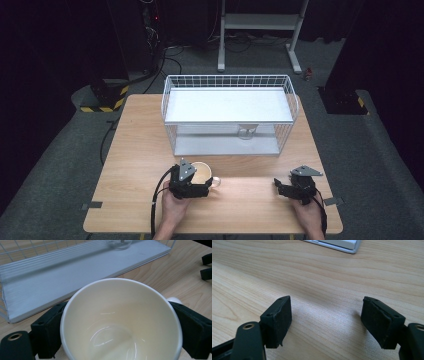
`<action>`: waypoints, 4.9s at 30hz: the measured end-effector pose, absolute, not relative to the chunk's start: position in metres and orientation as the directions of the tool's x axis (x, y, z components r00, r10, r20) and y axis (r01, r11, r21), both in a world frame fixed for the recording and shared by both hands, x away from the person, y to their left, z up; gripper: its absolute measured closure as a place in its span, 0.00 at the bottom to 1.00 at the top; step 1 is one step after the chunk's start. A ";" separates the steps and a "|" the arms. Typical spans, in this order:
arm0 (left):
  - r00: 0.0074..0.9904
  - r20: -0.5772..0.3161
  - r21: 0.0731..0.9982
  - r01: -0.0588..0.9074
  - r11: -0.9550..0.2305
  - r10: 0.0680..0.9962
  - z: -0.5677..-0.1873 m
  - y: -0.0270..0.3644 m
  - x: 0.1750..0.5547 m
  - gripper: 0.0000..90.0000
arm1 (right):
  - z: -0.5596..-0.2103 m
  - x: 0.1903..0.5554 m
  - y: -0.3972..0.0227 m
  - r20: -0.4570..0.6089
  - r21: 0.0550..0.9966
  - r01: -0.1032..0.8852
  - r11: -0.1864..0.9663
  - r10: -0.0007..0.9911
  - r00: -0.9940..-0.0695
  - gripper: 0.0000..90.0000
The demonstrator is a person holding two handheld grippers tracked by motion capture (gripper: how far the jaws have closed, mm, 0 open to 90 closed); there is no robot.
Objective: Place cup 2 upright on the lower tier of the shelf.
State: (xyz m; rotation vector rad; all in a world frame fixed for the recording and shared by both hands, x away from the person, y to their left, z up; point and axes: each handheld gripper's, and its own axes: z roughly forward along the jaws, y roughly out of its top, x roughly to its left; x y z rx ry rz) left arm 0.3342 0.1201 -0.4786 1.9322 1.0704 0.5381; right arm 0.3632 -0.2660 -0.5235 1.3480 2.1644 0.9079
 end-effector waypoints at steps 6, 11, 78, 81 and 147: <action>0.540 -0.021 0.831 0.478 -0.286 0.841 -0.476 0.120 0.338 0.11 | -0.524 0.363 -0.266 -0.018 0.721 0.618 0.312 0.901 -0.434 0.28; 0.541 -0.023 0.834 0.475 -0.283 0.841 -0.471 0.119 0.343 0.11 | -0.524 0.363 -0.266 -0.018 0.721 0.618 0.312 0.901 -0.434 0.28; 0.411 -0.014 0.863 0.465 -0.197 0.911 -0.468 0.111 0.435 0.11 | -0.523 0.363 -0.266 -0.017 0.721 0.620 0.311 0.902 -0.432 0.28; 0.405 -0.015 0.868 0.459 -0.189 0.914 -0.469 0.110 0.436 0.11 | -0.523 0.363 -0.266 -0.017 0.721 0.620 0.310 0.902 -0.432 0.28; 0.407 0.037 0.804 0.530 -0.269 0.913 -0.486 0.118 0.426 0.13 | -0.523 0.363 -0.266 -0.017 0.721 0.620 0.311 0.902 -0.432 0.28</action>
